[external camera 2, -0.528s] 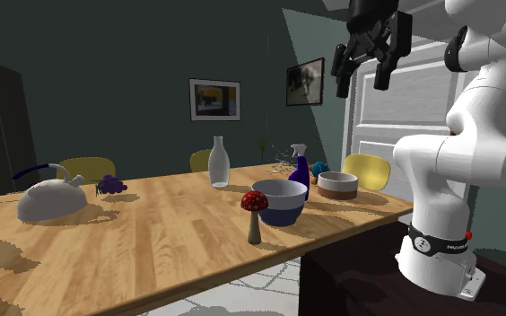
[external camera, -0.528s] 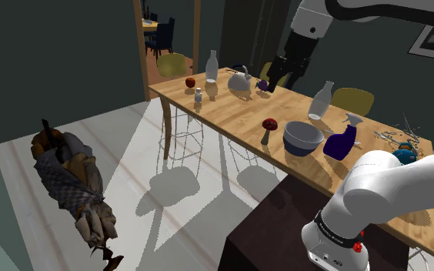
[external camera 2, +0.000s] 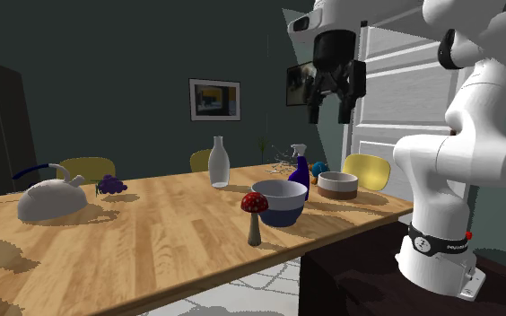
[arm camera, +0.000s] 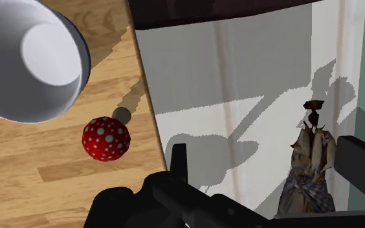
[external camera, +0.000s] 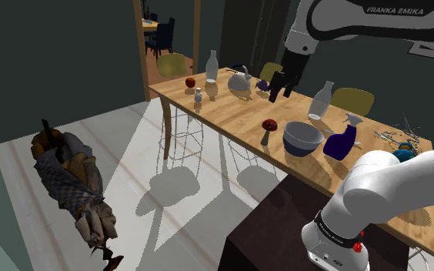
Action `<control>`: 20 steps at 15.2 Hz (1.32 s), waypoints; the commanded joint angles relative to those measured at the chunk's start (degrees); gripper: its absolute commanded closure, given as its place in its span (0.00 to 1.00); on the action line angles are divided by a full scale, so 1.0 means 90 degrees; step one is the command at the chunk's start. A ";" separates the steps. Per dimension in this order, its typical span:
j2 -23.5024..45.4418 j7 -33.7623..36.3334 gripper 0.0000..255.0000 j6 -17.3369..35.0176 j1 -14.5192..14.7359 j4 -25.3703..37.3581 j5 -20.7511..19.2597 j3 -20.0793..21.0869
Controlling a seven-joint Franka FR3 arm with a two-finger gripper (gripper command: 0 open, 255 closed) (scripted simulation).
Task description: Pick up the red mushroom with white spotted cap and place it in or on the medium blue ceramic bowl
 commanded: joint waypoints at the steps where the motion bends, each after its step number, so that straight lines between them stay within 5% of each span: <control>1: 0.0227 -0.0386 0.00 0.0171 -0.0008 -0.0079 -0.0144 -0.0221; 11: 0.1947 -0.2299 0.00 0.1159 -0.0053 0.0041 -0.0695 -0.1333; 20: 0.3857 -0.3886 0.00 0.1956 -0.0111 0.0694 -0.0678 -0.2015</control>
